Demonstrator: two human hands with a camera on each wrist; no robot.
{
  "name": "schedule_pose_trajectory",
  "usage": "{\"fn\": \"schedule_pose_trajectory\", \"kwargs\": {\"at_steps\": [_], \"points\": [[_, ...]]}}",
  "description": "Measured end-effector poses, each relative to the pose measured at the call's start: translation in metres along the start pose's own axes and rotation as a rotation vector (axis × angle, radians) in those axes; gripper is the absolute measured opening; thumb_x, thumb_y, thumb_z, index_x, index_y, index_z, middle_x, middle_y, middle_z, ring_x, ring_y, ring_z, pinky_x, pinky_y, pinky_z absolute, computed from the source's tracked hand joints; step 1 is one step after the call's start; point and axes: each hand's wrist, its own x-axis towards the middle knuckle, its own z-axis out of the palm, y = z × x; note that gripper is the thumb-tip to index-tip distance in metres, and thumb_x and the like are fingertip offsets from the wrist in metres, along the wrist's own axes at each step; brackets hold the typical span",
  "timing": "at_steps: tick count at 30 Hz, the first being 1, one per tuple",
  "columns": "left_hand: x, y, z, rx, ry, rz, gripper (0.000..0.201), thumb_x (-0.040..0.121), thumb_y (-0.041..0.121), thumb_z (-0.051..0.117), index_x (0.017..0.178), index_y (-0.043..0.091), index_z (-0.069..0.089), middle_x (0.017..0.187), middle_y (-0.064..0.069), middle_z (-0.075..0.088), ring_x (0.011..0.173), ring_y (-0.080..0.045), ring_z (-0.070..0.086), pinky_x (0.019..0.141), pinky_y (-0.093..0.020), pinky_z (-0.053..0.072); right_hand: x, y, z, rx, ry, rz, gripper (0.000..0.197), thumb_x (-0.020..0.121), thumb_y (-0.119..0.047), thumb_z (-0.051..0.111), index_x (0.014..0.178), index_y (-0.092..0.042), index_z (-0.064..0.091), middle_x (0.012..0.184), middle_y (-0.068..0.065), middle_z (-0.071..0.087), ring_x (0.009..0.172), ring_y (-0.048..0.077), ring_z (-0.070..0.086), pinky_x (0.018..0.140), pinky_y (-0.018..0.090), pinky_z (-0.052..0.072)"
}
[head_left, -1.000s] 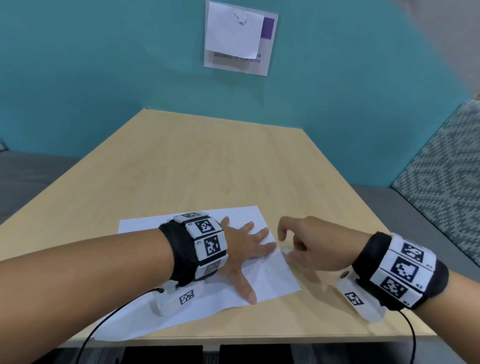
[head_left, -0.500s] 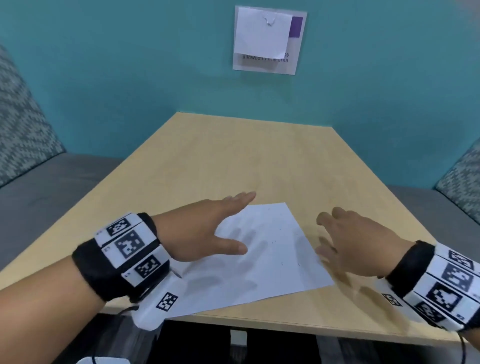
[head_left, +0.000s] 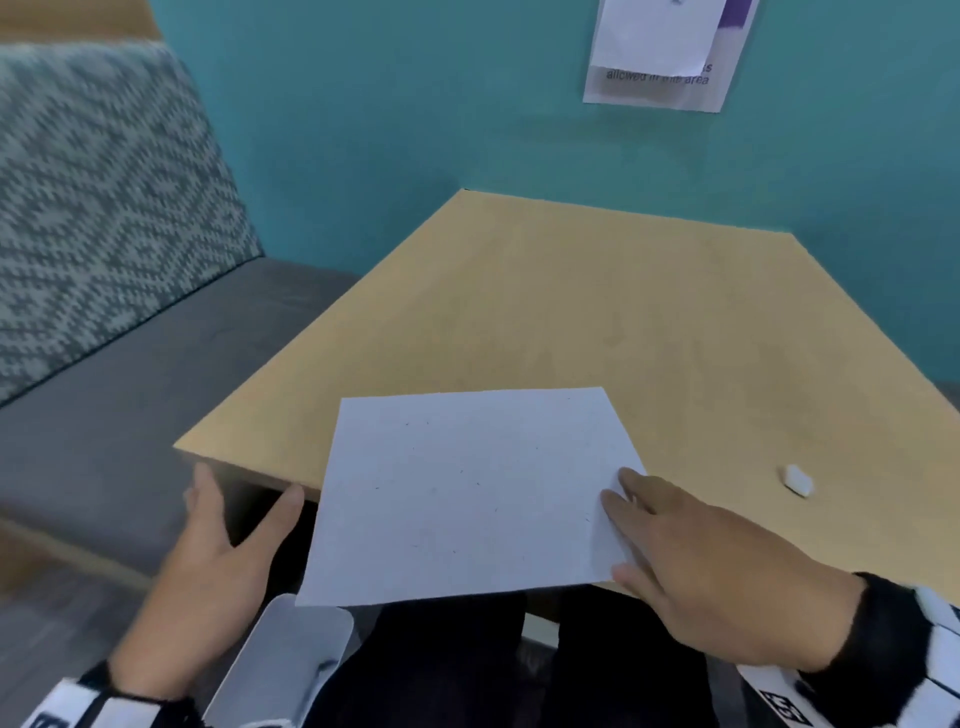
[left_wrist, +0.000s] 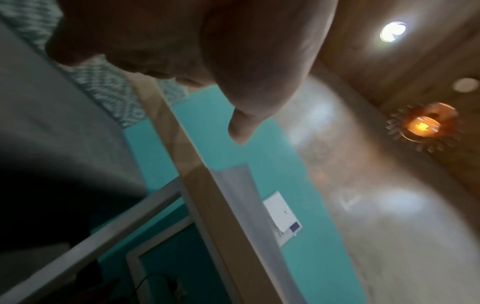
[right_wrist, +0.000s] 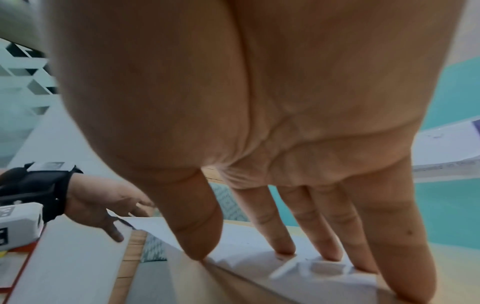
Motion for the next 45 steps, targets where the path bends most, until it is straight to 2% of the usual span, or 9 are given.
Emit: {"fn": "schedule_pose_trajectory", "kwargs": {"at_steps": [3,6,10,15,19,22,28,34,45], "points": [[-0.014,-0.006,-0.003,-0.161,-0.094,-0.163,0.100,0.080,0.064,0.068,0.159,0.027,0.019,0.132,0.022,0.058,0.114,-0.002,0.061,0.097,-0.021,0.046,0.002,-0.021,0.002,0.003,0.036,-0.061,0.042,0.101,-0.043,0.030,0.137,-0.022,0.033,0.137,-0.002,0.030,0.122,0.016,0.040,0.094,0.029,0.046],[-0.022,-0.006,-0.011,-0.256,-0.156,-0.166,0.027,0.098,0.029,0.056,0.120,0.017,0.066,0.100,0.009,0.078,0.078,-0.009,0.075,0.058,-0.016,0.053,0.004,-0.042,0.000,0.025,0.058,-0.102,0.039,0.101,-0.042,0.029,0.135,-0.023,0.035,0.138,-0.002,0.030,0.123,0.017,0.039,0.096,0.029,0.045],[-0.031,-0.011,-0.032,-0.309,-0.133,-0.172,0.022,0.097,0.013,0.058,0.116,0.014,0.068,0.107,-0.010,0.077,0.088,-0.029,0.076,0.060,-0.029,0.060,0.001,-0.059,0.003,0.197,0.167,-0.066,0.031,0.097,-0.051,0.035,0.111,-0.030,0.053,0.125,-0.014,0.044,0.115,0.010,0.048,0.085,0.027,0.048],[-0.051,-0.034,-0.061,-0.393,-0.076,-0.229,0.025,0.094,0.012,0.059,0.118,0.017,0.067,0.107,-0.012,0.076,0.087,-0.032,0.076,0.069,-0.038,0.062,-0.021,-0.064,0.029,0.533,0.291,0.187,0.051,0.077,-0.071,0.046,0.062,-0.024,0.056,0.065,-0.014,0.060,0.063,0.008,0.056,0.047,0.025,0.044],[-0.080,-0.058,-0.085,-0.442,-0.058,-0.257,0.033,0.089,0.019,0.069,0.122,0.016,0.065,0.110,-0.014,0.075,0.092,-0.036,0.075,0.081,-0.045,0.058,-0.023,-0.077,0.053,0.672,0.078,0.216,0.074,0.051,-0.097,0.034,0.082,-0.035,0.060,0.062,-0.011,0.064,0.055,0.009,0.059,0.052,0.027,0.049],[-0.105,-0.073,-0.101,-0.476,-0.046,-0.279,0.057,0.071,0.030,0.084,0.123,0.016,0.066,0.113,-0.015,0.074,0.094,-0.036,0.074,0.070,-0.037,0.063,-0.005,-0.081,0.061,0.912,-0.048,0.232,0.068,0.053,-0.081,0.045,0.093,-0.030,0.067,0.072,-0.006,0.072,0.059,0.006,0.067,0.065,0.030,0.055],[-0.131,-0.110,-0.116,-0.517,0.065,-0.298,0.032,0.094,0.006,0.056,0.125,0.011,0.063,0.112,-0.016,0.074,0.092,-0.035,0.074,0.066,-0.035,0.062,0.048,-0.116,0.061,1.541,-0.452,0.014,0.075,0.065,-0.053,0.073,0.127,-0.014,0.058,0.118,0.005,0.073,0.107,0.028,0.070,0.094,0.049,0.055],[-0.121,-0.151,-0.122,-0.499,0.117,-0.360,0.029,0.097,0.004,0.056,0.125,0.011,0.062,0.113,-0.015,0.074,0.096,-0.034,0.074,0.069,-0.036,0.062,0.103,-0.153,0.076,1.442,-0.498,-0.052,0.033,0.090,-0.017,0.067,0.122,-0.010,0.063,0.117,0.008,0.073,0.106,0.027,0.070,0.092,0.048,0.055],[-0.057,-0.251,-0.102,-0.403,0.096,-0.466,0.025,0.098,0.009,0.061,0.121,0.018,0.064,0.109,-0.007,0.076,0.097,-0.032,0.074,0.091,-0.055,0.055,0.179,-0.189,0.129,1.175,-0.513,0.115,0.023,0.093,-0.005,0.062,0.112,-0.014,0.070,0.110,0.004,0.075,0.103,0.026,0.070,0.097,0.054,0.052]]}}
